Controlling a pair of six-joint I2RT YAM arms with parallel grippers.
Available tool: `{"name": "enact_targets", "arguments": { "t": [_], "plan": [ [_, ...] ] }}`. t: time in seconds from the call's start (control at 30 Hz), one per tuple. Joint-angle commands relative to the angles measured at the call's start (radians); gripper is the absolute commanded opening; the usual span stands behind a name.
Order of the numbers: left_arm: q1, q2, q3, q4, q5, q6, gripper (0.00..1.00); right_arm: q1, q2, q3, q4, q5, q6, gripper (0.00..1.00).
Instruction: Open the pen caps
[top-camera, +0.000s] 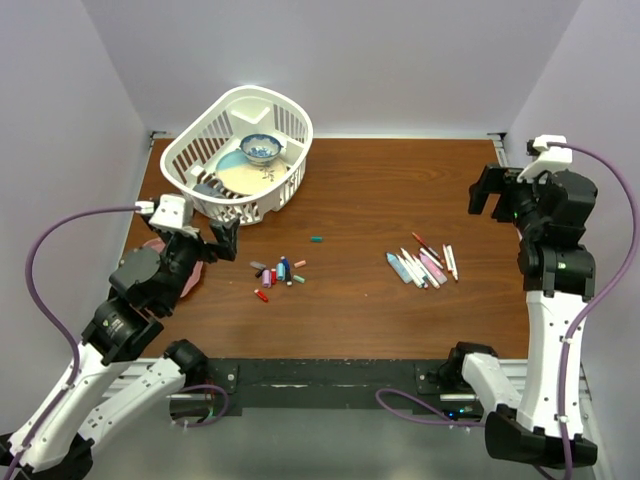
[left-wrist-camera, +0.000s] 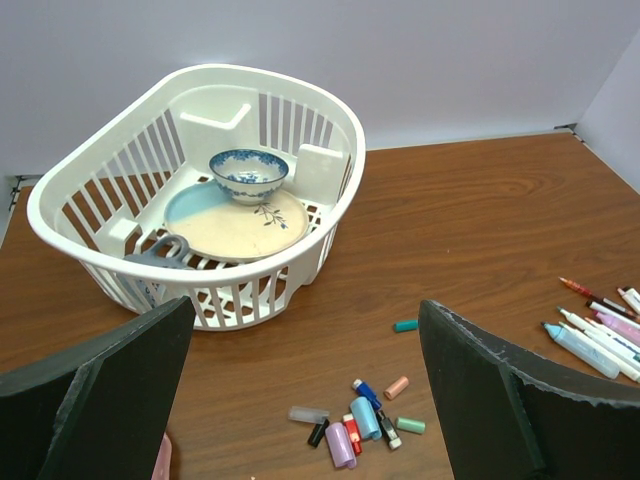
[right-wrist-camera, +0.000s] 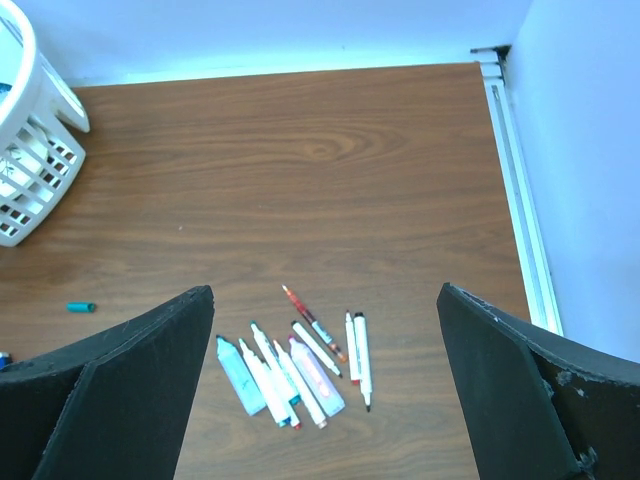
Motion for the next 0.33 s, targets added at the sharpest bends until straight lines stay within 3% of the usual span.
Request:
{"name": "enact_targets", "arguments": {
  "t": [0.0,0.3],
  "plan": [
    [0.006,-0.016,0.023,0.004,0.002,0.016,1.00,-0.005,-0.018,0.051,-0.006,0.049,0.028,0.99],
    [0.006,-0.016,0.031,0.003,0.009,0.014,1.00,-0.005,-0.010,0.071,-0.020,0.052,0.011,0.99]
  ]
}}
